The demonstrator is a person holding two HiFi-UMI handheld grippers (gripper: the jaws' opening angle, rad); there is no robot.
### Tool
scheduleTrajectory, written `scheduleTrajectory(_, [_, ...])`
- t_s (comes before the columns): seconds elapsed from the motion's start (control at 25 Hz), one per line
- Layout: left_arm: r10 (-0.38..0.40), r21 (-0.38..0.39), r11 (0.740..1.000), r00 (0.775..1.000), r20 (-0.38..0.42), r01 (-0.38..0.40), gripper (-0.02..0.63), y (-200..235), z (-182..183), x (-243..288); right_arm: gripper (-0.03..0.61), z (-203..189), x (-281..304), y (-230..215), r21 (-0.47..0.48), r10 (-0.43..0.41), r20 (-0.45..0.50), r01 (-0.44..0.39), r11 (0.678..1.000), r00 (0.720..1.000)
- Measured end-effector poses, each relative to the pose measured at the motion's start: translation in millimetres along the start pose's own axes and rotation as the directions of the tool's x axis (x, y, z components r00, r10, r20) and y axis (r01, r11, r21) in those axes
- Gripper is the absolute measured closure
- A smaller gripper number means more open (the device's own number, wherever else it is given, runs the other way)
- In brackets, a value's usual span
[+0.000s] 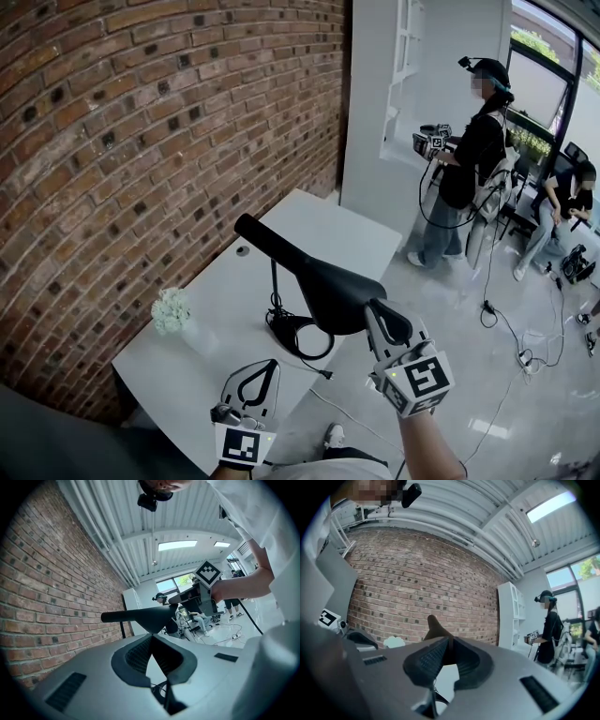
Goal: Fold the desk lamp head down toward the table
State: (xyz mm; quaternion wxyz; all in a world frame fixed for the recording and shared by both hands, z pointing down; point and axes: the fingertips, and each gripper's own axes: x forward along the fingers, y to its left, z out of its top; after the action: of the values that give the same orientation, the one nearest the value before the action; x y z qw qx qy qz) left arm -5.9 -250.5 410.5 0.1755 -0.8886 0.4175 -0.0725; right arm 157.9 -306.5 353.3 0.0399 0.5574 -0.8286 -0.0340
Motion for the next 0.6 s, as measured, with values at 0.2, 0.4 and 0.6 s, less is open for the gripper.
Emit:
scheduleTrajectory(0.2, [0.01,-0.003,1.0,1.0,-0.01,-0.01,0.606,1.3,-0.3,0.9,0.558,-12.8,1.5,0.9,0.017,0.017,-0.031,-0.016,1.0,0.999])
scheduleTrajectory(0.4, [0.016,-0.006,1.0,1.0,-0.025,-0.016,0.606,3.0,-4.8,2.2,0.558,-24.8,6.1,3.9,0.027,0.036,-0.053,-0.034,0.999,0.998])
scheduleTrajectory(0.6, [0.023,-0.003,1.0,0.999,-0.026,-0.023,0.606,3.3,-4.9,3.7,0.558,-33.5,7.8,6.2,0.035,0.053,-0.065,-0.051,0.998,0.996])
